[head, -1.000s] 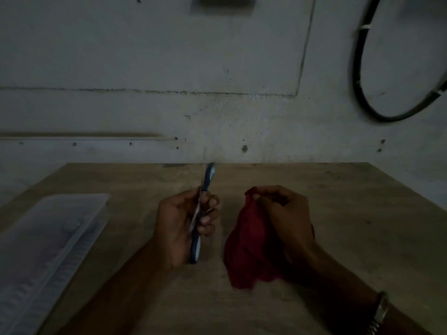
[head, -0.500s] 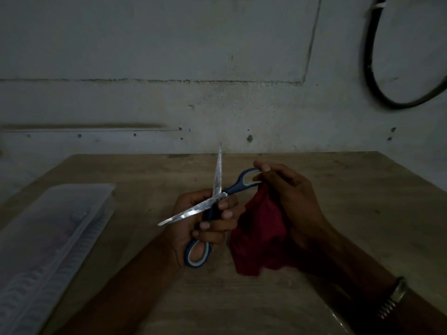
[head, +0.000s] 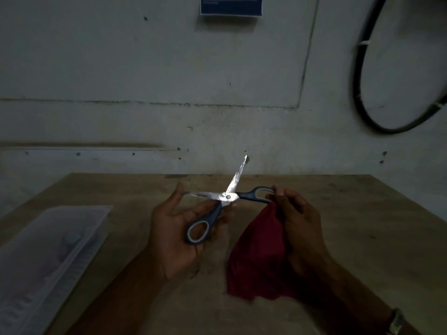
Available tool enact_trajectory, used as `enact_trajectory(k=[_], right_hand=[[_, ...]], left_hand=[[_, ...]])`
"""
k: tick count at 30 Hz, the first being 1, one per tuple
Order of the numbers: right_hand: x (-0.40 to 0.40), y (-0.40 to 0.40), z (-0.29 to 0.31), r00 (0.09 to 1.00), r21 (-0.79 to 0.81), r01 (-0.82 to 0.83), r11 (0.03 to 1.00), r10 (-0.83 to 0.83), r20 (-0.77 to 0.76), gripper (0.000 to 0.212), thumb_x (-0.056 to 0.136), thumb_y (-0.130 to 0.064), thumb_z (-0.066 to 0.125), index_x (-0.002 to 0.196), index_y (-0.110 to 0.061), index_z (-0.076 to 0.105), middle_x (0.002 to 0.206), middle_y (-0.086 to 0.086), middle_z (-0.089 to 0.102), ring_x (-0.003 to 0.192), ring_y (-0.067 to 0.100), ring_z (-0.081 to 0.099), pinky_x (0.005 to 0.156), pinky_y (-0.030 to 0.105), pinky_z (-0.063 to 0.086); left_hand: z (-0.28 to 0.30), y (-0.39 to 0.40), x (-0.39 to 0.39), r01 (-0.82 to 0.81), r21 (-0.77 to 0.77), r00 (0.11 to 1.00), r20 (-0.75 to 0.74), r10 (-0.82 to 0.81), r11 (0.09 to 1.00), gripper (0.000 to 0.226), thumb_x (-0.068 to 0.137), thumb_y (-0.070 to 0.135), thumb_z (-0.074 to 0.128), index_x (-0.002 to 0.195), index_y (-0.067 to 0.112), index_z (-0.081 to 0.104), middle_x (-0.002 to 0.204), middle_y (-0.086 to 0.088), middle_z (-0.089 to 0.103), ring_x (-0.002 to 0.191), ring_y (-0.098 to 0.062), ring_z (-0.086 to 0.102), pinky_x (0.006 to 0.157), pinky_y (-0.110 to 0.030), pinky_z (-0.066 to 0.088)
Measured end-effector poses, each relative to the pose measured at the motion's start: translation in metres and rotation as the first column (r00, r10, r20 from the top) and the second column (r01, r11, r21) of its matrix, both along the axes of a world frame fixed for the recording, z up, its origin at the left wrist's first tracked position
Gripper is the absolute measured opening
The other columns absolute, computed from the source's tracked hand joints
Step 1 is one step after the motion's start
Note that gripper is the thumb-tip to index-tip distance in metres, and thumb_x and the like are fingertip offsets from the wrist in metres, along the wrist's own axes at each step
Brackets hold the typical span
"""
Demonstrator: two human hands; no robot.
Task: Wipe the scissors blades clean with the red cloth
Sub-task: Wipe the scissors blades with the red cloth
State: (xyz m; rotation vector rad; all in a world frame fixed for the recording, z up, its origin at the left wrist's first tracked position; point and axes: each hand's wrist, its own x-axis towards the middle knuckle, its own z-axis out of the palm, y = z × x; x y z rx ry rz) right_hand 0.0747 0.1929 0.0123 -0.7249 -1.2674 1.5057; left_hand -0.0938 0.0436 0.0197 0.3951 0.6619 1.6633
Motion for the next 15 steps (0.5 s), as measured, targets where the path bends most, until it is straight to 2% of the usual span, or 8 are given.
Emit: enact_trajectory(k=[1, 3, 6, 8, 10, 12, 13, 15], right_hand=[[-0.001, -0.002, -0.003, 1.000, -0.023, 0.003, 1.000, -0.003, 0.007, 0.019, 0.102, -0.028, 0.064, 0.108, -0.020, 0.080, 0.103, -0.003, 0.081, 0.104, 0.015, 0.074, 0.088, 0.034, 0.061], [-0.004, -0.006, -0.009, 1.000, -0.091, -0.007, 0.996, 0.007, -0.007, 0.019, 0.104, -0.025, 0.063, 0.109, -0.019, 0.080, 0.106, 0.002, 0.081, 0.107, 0.022, 0.073, 0.095, 0.042, 0.060], [-0.010, -0.014, -0.014, 0.999, -0.188, -0.033, 0.982, 0.034, 0.001, 0.017, 0.104, -0.022, 0.062, 0.108, -0.019, 0.079, 0.104, 0.005, 0.081, 0.099, 0.024, 0.076, 0.088, 0.042, 0.061], [-0.012, -0.017, -0.016, 0.998, -0.270, -0.066, 0.961, 0.065, -0.014, 0.016, 0.104, -0.020, 0.062, 0.108, -0.018, 0.078, 0.102, 0.006, 0.081, 0.096, 0.026, 0.078, 0.083, 0.043, 0.063], [-0.014, -0.019, -0.019, 0.992, -0.350, -0.126, 0.928, 0.118, -0.046, 0.018, 0.104, -0.017, 0.061, 0.111, -0.014, 0.077, 0.106, 0.012, 0.080, 0.100, 0.032, 0.077, 0.089, 0.050, 0.063], [-0.016, -0.022, -0.021, 0.983, -0.395, -0.186, 0.900, 0.174, -0.067, 0.020, 0.104, -0.015, 0.060, 0.114, -0.011, 0.076, 0.110, 0.019, 0.078, 0.103, 0.036, 0.075, 0.096, 0.056, 0.059], [-0.017, -0.023, -0.022, 0.980, -0.394, -0.199, 0.897, 0.193, -0.057, 0.020, 0.104, -0.015, 0.060, 0.112, -0.010, 0.077, 0.110, 0.021, 0.077, 0.101, 0.037, 0.074, 0.096, 0.056, 0.059], [-0.016, -0.026, -0.020, 0.982, -0.360, -0.177, 0.916, 0.188, -0.003, 0.016, 0.103, -0.014, 0.061, 0.107, -0.012, 0.076, 0.105, 0.020, 0.078, 0.092, 0.035, 0.074, 0.084, 0.050, 0.063]], left_hand=[[0.002, -0.001, -0.002, -0.062, 0.013, 0.998, 0.011, 0.062, 0.998, 0.088, 0.090, 0.073, 0.045, 0.131, -0.002, 0.065, 0.138, -0.024, 0.063, 0.122, -0.036, 0.066, 0.097, -0.041, 0.058], [0.004, -0.002, -0.002, -0.191, 0.058, 0.978, 0.099, 0.185, 0.980, 0.089, 0.090, 0.073, 0.047, 0.125, -0.006, 0.067, 0.137, -0.027, 0.063, 0.122, -0.040, 0.066, 0.098, -0.047, 0.056], [0.003, -0.001, 0.001, -0.306, 0.134, 0.928, 0.264, 0.264, 0.943, 0.093, 0.089, 0.071, 0.054, 0.133, -0.011, 0.059, 0.137, -0.031, 0.060, 0.124, -0.043, 0.063, 0.104, -0.045, 0.053], [0.006, 0.000, 0.005, -0.329, 0.167, 0.923, 0.266, 0.279, 0.930, 0.093, 0.084, 0.067, 0.064, 0.139, -0.007, 0.053, 0.138, -0.030, 0.060, 0.126, -0.043, 0.062, 0.111, -0.043, 0.048], [0.007, 0.004, 0.008, -0.325, 0.198, 0.938, 0.192, 0.288, 0.925, 0.098, 0.071, 0.053, 0.084, 0.143, -0.003, 0.049, 0.140, -0.028, 0.060, 0.128, -0.042, 0.060, 0.116, -0.043, 0.041], [0.009, 0.007, 0.011, -0.306, 0.260, 0.951, 0.042, 0.306, 0.916, 0.103, 0.059, 0.034, 0.096, 0.142, -0.003, 0.049, 0.140, -0.023, 0.061, 0.130, -0.037, 0.061, 0.116, -0.042, 0.043], [0.009, 0.009, 0.010, -0.298, 0.281, 0.947, -0.030, 0.319, 0.912, 0.094, 0.060, 0.023, 0.095, 0.140, -0.001, 0.052, 0.138, -0.020, 0.064, 0.129, -0.032, 0.062, 0.113, -0.039, 0.047], [0.012, 0.011, 0.009, -0.336, 0.245, 0.901, -0.196, 0.386, 0.910, 0.067, 0.073, 0.002, 0.077, 0.137, 0.002, 0.057, 0.135, -0.015, 0.068, 0.125, -0.025, 0.066, 0.105, -0.032, 0.051]])
